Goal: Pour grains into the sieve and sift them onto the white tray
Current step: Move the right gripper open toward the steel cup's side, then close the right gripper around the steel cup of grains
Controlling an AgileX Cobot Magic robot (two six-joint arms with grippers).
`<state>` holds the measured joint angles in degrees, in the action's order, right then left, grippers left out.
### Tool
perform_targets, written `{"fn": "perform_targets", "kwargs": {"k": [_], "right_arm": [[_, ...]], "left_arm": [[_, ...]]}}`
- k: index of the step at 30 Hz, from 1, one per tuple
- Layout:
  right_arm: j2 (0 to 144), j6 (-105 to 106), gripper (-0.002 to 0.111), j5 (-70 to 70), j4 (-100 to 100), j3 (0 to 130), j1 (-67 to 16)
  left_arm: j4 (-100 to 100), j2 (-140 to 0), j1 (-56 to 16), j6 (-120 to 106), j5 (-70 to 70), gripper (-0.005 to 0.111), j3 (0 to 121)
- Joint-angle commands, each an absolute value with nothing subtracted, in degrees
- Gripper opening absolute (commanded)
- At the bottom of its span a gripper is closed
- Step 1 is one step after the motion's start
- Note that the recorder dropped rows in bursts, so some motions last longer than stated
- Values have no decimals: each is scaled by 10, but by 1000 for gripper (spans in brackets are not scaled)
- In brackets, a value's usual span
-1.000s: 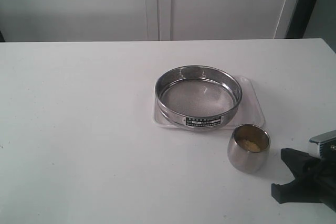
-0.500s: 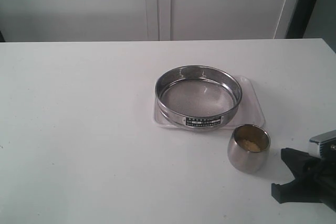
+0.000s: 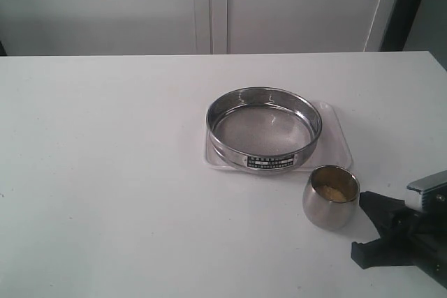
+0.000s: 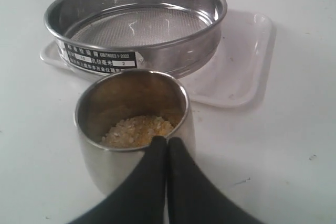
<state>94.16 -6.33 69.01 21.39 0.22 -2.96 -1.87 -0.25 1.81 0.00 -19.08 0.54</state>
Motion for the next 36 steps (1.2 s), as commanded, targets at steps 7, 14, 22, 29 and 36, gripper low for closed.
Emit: {"fn": "perform_targets", "kwargs": {"k": [7,14,22,29,36], "right_arm": [[945,-66,25,700,249,0,-29],[943,-66,95,700,256,0,-29],[943,-68,105,700,256,0,-29],[943,-68,105,696,253,0,-29],[943,-73,105,680,265,2,-29]], "left_arm": [[-21,0,15,0,-194,0,0],[-21,0,15,0,-194,0,0],[-21,0,15,0,-194,0,0],[-21,0,15,0,-194,0,0],[-21,0,15,0,-194,0,0]]}}
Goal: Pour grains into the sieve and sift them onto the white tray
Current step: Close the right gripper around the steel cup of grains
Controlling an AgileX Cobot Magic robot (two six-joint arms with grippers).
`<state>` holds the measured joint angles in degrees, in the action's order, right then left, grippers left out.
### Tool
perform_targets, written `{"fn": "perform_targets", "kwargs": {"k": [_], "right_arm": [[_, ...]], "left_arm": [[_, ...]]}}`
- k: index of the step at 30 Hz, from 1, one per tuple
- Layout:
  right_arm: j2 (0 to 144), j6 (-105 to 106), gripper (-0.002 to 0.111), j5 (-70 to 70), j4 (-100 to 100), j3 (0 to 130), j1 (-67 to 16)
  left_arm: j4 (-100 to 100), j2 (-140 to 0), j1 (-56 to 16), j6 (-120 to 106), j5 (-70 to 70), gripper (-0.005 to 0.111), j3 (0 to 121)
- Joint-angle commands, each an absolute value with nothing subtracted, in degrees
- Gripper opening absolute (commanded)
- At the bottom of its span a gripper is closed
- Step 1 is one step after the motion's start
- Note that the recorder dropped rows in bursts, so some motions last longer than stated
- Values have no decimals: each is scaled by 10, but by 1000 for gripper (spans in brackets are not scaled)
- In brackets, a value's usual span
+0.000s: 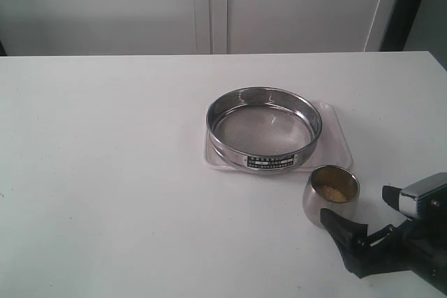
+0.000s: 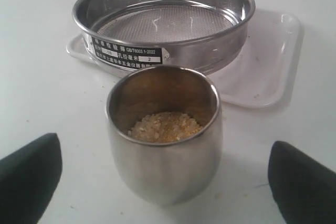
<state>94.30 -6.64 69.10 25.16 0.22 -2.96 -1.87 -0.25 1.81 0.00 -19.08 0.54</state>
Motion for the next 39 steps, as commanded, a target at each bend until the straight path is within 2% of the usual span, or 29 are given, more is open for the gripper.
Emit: {"fn": "perform_targets", "kwargs": {"k": [1,39], "right_arm": [[945,-78,105,673,272,9,-29],[1156,-77,105,697,321,160,-29]], "left_arm": [[-21,0,15,0,-194,0,0],[-21,0,15,0,-194,0,0]]}}
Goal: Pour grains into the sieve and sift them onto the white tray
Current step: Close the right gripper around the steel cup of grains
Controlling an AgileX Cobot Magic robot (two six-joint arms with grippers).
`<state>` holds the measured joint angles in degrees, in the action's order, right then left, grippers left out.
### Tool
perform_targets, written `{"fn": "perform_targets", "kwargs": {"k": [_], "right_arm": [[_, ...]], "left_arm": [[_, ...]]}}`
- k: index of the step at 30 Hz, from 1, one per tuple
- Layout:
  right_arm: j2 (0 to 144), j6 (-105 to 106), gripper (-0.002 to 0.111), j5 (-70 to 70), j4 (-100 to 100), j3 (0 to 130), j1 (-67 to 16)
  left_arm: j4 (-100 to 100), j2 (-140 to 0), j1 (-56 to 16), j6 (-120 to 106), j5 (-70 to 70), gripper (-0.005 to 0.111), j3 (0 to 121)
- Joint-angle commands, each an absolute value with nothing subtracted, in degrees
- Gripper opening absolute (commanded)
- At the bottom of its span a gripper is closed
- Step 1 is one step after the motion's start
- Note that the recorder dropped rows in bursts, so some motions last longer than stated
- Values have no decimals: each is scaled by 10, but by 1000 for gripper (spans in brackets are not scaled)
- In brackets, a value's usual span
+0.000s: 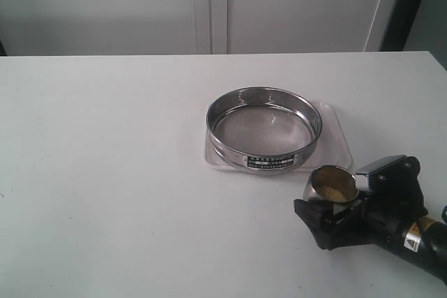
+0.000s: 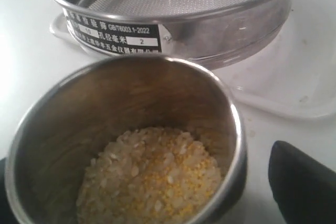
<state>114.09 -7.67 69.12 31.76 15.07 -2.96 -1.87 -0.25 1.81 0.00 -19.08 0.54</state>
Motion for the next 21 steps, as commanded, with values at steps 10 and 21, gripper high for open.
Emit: {"fn": "perform_targets", "kwargs": {"k": [10,21], "right_arm": [[1175,-76,105,700,322,174,-29],[1175,-76,42,700,322,174,-29]], "left_arm": [[-21,0,15,0,-194,0,0],[-21,0,15,0,-194,0,0]]}}
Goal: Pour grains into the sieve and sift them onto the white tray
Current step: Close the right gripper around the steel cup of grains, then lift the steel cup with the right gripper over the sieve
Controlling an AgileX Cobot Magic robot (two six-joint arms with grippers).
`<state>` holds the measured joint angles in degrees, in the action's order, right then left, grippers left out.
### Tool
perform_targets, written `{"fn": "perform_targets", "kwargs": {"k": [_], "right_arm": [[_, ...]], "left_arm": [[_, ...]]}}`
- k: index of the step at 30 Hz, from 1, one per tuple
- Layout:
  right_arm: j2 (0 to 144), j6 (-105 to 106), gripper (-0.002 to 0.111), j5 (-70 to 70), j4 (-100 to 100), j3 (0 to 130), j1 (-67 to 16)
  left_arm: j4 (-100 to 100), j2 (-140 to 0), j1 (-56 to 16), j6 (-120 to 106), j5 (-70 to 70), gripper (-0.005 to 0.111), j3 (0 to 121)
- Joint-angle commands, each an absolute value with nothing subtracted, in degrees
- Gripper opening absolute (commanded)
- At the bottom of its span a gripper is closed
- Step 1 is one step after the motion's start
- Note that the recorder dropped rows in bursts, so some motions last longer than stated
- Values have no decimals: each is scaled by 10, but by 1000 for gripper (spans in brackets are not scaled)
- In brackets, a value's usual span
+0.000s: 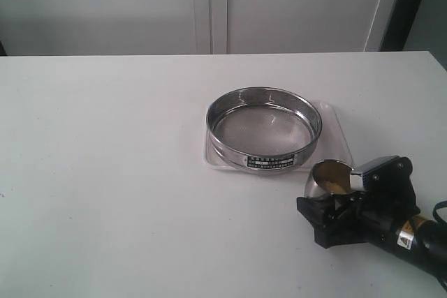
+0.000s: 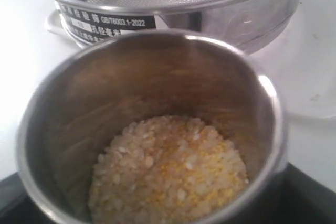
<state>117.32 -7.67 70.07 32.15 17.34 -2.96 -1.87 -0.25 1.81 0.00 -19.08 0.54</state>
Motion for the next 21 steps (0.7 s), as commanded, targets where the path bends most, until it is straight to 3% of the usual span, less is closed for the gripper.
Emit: {"fn": "perform_targets", "kwargs": {"k": [1,3,5,21], "right_arm": [[1175,-78,30,700,322,174,-29],[1175,-77,11,700,324,174,-29],[1175,-78,0,700,324,174,-29],[1163,-78,0,700,345,173,-29]], "left_arm": [[-21,0,15,0,-194,0,0],[-21,0,15,0,-194,0,0],[-21,0,15,0,-194,0,0],[-21,0,15,0,-194,0,0]]}}
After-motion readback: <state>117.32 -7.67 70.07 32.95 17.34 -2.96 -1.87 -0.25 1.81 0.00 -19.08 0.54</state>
